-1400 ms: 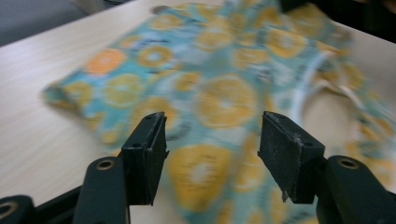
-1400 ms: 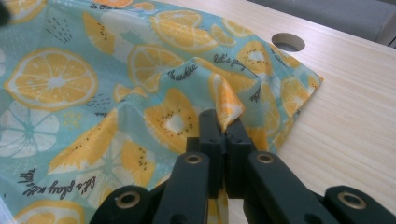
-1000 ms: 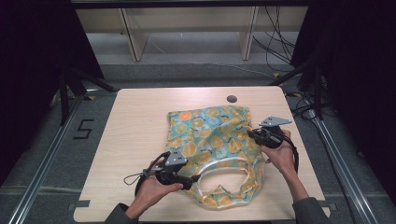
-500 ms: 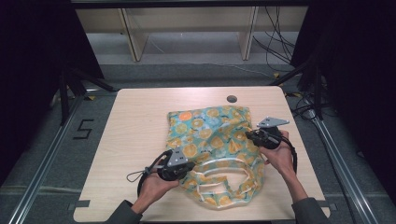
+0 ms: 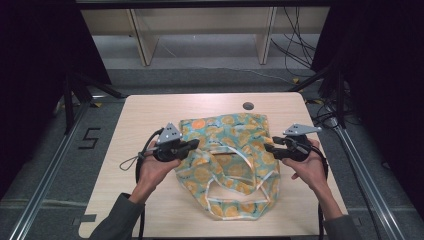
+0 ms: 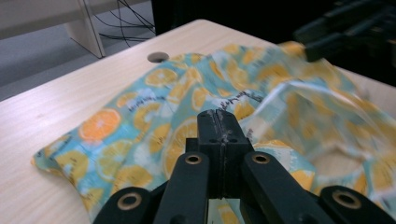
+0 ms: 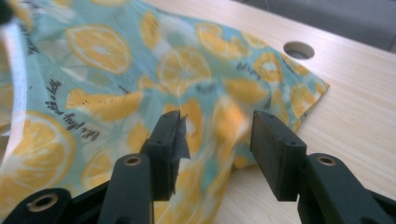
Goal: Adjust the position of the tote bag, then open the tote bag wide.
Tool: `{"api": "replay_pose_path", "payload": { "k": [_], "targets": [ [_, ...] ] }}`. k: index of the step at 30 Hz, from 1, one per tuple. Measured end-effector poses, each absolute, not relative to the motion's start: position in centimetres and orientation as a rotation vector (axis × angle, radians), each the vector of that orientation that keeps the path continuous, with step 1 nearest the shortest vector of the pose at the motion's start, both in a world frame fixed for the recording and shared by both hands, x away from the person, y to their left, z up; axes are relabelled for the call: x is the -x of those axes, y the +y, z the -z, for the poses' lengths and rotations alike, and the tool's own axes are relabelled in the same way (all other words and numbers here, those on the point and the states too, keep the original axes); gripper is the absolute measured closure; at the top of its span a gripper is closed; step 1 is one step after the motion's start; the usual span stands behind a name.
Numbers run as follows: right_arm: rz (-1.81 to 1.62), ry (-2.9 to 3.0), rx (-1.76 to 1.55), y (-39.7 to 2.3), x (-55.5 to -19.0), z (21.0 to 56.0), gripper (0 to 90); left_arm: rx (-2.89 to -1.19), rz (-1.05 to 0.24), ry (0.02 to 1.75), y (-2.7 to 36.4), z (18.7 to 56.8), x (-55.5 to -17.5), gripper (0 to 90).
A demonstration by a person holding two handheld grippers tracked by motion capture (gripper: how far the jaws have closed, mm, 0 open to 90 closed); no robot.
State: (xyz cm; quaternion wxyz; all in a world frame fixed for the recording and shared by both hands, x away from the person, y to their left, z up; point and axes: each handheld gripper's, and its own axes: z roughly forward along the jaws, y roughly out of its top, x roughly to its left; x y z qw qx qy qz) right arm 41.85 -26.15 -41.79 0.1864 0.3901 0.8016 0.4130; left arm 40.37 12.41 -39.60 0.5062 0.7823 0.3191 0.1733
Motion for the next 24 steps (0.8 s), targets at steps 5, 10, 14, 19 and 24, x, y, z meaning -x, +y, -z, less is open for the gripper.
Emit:
{"api": "replay_pose_path", "payload": {
  "k": [5,10,14,19,24],
  "targets": [
    [-1.264,2.276,-1.029,-25.8,-39.9,39.8,46.7,-1.829,-0.398,0.821,12.7,39.2,-42.7,89.5],
    [-1.295,2.371,-0.959,-24.1,-38.6,39.3,43.9,-1.775,-0.351,0.885,12.8,39.3,-45.2,89.5],
    [-1.305,2.439,-0.890,-22.6,-38.1,39.2,41.6,-1.782,-0.331,0.908,12.4,39.5,-46.6,89.6],
    [-1.279,2.503,-0.800,-20.7,-37.0,39.8,33.3,-1.788,-0.319,0.956,12.7,39.3,-48.4,89.6],
    [-1.212,2.568,-0.743,-19.1,-35.5,41.3,24.5,-1.788,-0.314,0.993,13.0,39.2,-49.5,89.5]
  ]
}}
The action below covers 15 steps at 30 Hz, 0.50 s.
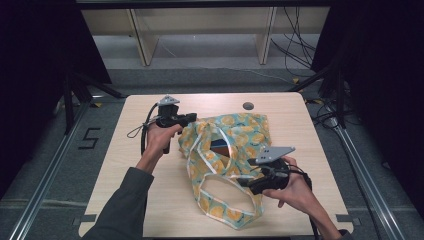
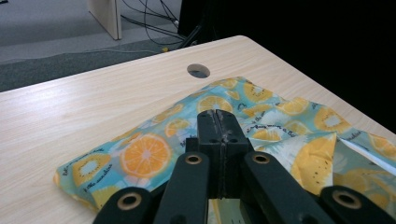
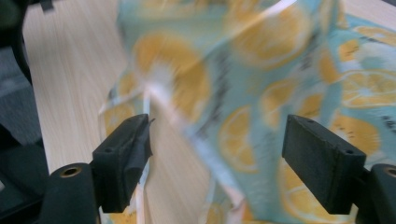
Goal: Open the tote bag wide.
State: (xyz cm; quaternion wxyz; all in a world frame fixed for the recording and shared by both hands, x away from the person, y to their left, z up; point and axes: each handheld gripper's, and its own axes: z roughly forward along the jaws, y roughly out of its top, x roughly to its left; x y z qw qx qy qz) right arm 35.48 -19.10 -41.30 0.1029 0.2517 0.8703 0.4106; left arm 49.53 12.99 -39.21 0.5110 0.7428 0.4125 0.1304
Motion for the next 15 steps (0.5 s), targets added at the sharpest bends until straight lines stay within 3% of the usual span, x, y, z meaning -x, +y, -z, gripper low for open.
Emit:
{"api": "replay_pose_path", "payload": {
  "k": [3,4,5,6,7,8,10,15],
  "targets": [
    [-1.159,2.565,-0.713,-18.1,-35.0,42.4,23.6,-1.790,-0.302,0.996,12.9,39.3,-49.9,89.5],
    [-1.114,2.567,-0.680,-17.8,-35.1,42.7,27.4,-1.799,-0.306,0.993,12.9,39.3,-49.9,89.5],
    [-1.087,2.534,-0.687,-17.5,-35.1,43.0,36.4,-1.803,-0.309,0.993,12.8,39.3,-50.0,89.5],
    [-1.048,2.497,-0.651,-17.3,-35.5,43.0,60.8,-1.815,-0.310,0.992,12.8,39.4,-50.1,89.5],
    [-1.068,2.469,-0.642,-17.4,-36.0,42.8,70.1,-1.818,-0.314,0.994,12.7,39.5,-50.3,89.4],
    [-1.068,2.469,-0.642,-17.4,-36.0,42.8,70.1,-1.818,-0.314,0.994,12.7,39.5,-50.3,89.4],
    [-1.091,2.403,-0.645,-17.7,-37.1,42.1,84.5,-1.836,-0.315,1.006,12.8,39.8,-50.6,89.4],
    [-1.122,2.227,-0.798,-19.8,-42.1,40.5,90.0,-1.861,-0.299,1.039,13.4,41.1,-51.5,89.2]
  ]
}}
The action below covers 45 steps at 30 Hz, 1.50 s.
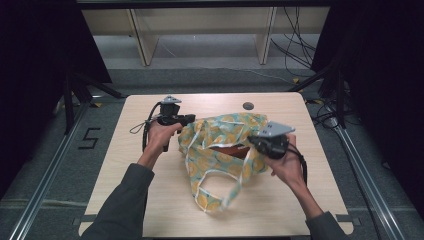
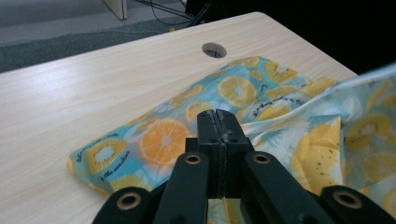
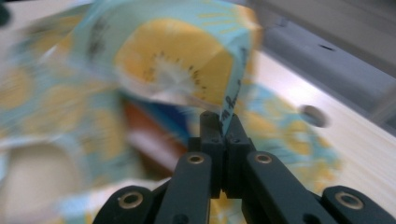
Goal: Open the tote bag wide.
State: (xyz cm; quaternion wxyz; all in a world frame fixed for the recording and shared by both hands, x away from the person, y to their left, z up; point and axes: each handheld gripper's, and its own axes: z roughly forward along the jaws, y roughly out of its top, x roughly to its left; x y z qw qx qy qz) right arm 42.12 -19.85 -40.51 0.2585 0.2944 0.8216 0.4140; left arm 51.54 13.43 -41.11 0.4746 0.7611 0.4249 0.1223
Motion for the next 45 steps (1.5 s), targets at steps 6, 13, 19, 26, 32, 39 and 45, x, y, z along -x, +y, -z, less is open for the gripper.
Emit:
{"api": "replay_pose_path", "payload": {
  "k": [6,13,19,26,32,39,45],
  "targets": [
    [-1.046,2.200,-1.012,-22.4,-49.1,42.1,90.0,-1.871,-0.259,1.073,14.0,43.3,-51.9,87.8],
    [-0.959,2.253,-1.145,-22.1,-51.6,44.6,90.0,-1.881,-0.213,1.103,14.2,44.7,-51.7,72.0],
    [-0.961,2.268,-1.191,-22.3,-51.9,44.9,90.0,-1.844,-0.351,1.023,15.8,39.8,-47.9,52.9],
    [-0.951,2.278,-1.210,-22.0,-52.1,44.9,89.8,-1.895,-0.364,0.761,13.4,36.6,-41.7,58.9],
    [-0.951,2.284,-1.177,-21.8,-52.0,44.6,89.2,-2.153,-0.474,0.810,10.3,39.7,-42.5,36.2],
    [-0.960,2.309,-1.182,-22.2,-51.6,43.9,75.3,-2.159,-0.624,0.764,9.4,40.6,-44.8,82.8],
    [-1.066,2.295,-1.108,-22.6,-50.0,41.7,55.2,-2.047,-0.524,0.918,11.5,39.6,-48.8,88.0]
  ]
}}
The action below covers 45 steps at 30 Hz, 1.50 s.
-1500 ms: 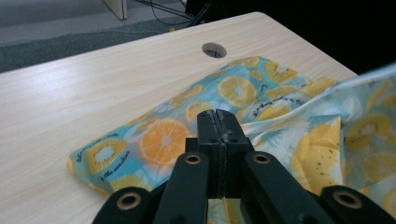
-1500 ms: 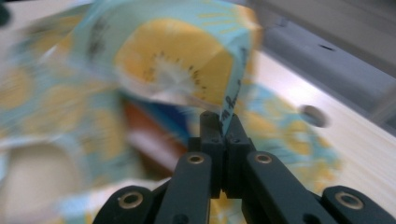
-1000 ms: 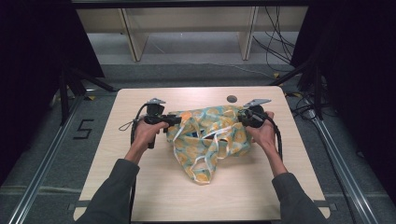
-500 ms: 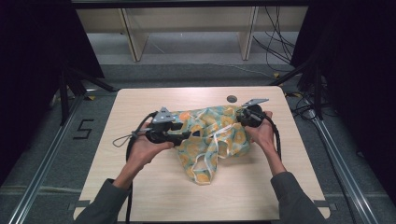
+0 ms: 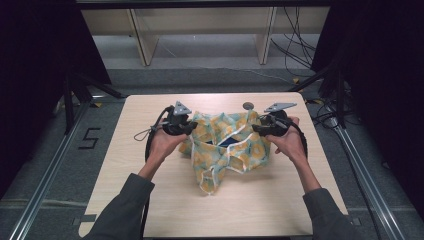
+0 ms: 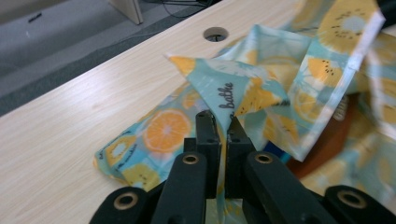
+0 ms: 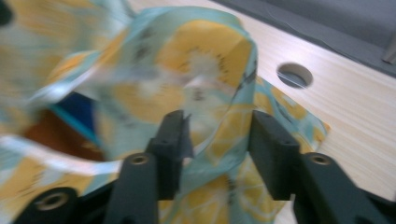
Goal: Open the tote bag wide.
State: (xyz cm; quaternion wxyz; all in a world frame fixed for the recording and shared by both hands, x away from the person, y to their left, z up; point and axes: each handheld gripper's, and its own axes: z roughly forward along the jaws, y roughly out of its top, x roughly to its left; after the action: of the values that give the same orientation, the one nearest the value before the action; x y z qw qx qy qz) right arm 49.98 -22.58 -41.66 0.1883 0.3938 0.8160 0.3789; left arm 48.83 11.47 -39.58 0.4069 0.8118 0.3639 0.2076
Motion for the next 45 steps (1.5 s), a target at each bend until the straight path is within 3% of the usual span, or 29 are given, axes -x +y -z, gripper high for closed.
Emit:
{"api": "replay_pose_path", "payload": {
  "k": [1,7,12,19,27,35,37,40,41,45],
  "targets": [
    [-1.084,2.309,-1.085,-22.6,-49.3,40.8,51.4,-2.058,-0.517,0.920,11.8,39.6,-49.4,88.1],
    [-1.277,2.306,-0.907,-20.6,-45.2,35.8,50.0,-2.045,-0.444,1.003,12.4,40.5,-51.5,88.1],
    [-1.303,2.324,-0.765,-17.6,-45.0,34.9,47.3,-2.074,-0.441,1.015,12.4,40.9,-51.9,88.1],
    [-1.313,2.408,-0.703,-13.4,-45.9,35.1,44.1,-2.078,-0.422,1.023,12.2,41.1,-52.4,87.9],
    [-1.301,2.510,-0.590,-12.7,-43.4,36.1,43.5,-2.075,-0.398,1.048,12.1,41.3,-52.8,87.5],
    [-1.163,2.529,-0.595,-11.9,-42.6,37.4,35.5,-2.070,-0.388,1.040,11.8,41.3,-52.9,85.7],
    [-1.134,2.579,-0.584,-11.9,-43.2,38.5,47.5,-2.066,-0.380,1.044,11.8,41.4,-52.8,85.7],
    [-1.040,2.625,-0.530,-12.1,-43.6,40.0,81.1,-2.069,-0.384,1.035,11.9,41.3,-52.8,85.4],
    [-1.035,2.629,-0.525,-12.3,-43.7,40.1,87.0,-2.067,-0.392,1.030,12.0,41.3,-52.8,85.3],
    [-1.135,2.528,-0.569,-14.3,-45.1,39.3,90.0,-2.082,-0.399,1.014,12.1,41.3,-52.7,84.1]
  ]
}}
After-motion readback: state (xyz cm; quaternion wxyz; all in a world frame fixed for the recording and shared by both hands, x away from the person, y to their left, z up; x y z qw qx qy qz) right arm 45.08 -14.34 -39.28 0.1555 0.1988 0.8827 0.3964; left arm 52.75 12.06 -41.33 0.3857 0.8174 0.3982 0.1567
